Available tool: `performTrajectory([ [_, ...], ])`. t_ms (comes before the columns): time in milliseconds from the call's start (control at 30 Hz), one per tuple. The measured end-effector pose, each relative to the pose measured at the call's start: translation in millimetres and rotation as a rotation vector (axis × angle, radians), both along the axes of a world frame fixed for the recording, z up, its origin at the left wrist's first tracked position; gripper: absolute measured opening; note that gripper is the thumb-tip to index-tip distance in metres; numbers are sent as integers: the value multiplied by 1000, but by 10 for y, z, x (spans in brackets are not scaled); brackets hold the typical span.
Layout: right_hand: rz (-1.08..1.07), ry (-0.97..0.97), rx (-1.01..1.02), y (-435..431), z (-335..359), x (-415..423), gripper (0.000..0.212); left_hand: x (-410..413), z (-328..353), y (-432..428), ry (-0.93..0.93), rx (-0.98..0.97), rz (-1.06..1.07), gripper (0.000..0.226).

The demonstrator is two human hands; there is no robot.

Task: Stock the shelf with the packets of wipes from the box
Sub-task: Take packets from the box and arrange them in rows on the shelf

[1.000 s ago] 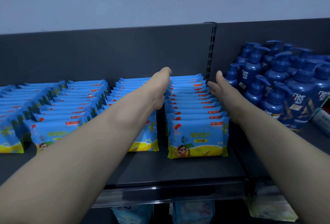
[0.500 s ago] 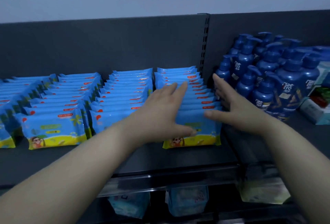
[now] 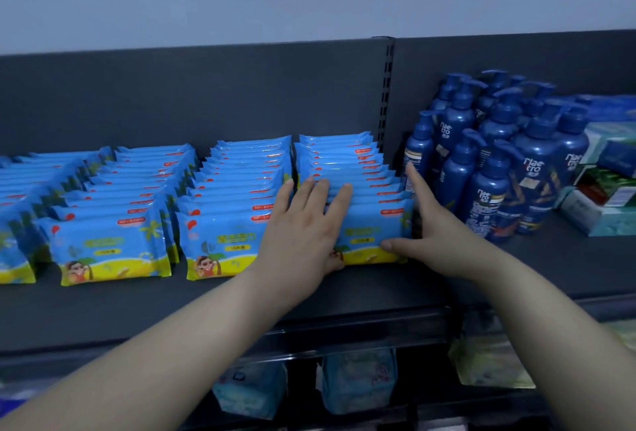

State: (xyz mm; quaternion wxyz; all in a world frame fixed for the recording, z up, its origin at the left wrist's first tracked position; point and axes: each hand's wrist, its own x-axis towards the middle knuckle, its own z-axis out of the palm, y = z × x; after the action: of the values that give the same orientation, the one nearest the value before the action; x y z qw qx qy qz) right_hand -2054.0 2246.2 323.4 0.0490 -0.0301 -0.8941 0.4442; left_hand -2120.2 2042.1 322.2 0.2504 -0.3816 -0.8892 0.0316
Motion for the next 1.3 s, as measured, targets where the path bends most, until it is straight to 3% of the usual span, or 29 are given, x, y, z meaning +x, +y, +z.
performTrajectory([
  [133,-3,49,12,-21,70,7,109,24,1,-10,23,34,-16,111],
  [300,-42,252,222,-80,435,-243,73,25,-18,-15,69,84,-61,102],
  [500,37,-29,645,-27,543,-1109,60,-19,-4,-44,25,131,-76,82],
  [633,53,-177,715,-23,471,-1301,60,-41,7,-20,59,161,-101,77],
  [767,49,-174,755,-32,501,-1265,65,-35,11,-13,55,156,-84,79],
  [933,84,-230,674,-26,484,-1278,68,-32,6,-3,46,136,-55,79],
  [1100,-47,68,-55,-54,473,-869,62,-31,-28,-49,54,139,-34,85],
  [1200,-44,116,-312,-30,412,-411,70,-15,-54,-63,84,136,-33,86],
  [1300,45,65,-192,4,260,-82,101,-11,-64,-46,93,139,-28,85],
])
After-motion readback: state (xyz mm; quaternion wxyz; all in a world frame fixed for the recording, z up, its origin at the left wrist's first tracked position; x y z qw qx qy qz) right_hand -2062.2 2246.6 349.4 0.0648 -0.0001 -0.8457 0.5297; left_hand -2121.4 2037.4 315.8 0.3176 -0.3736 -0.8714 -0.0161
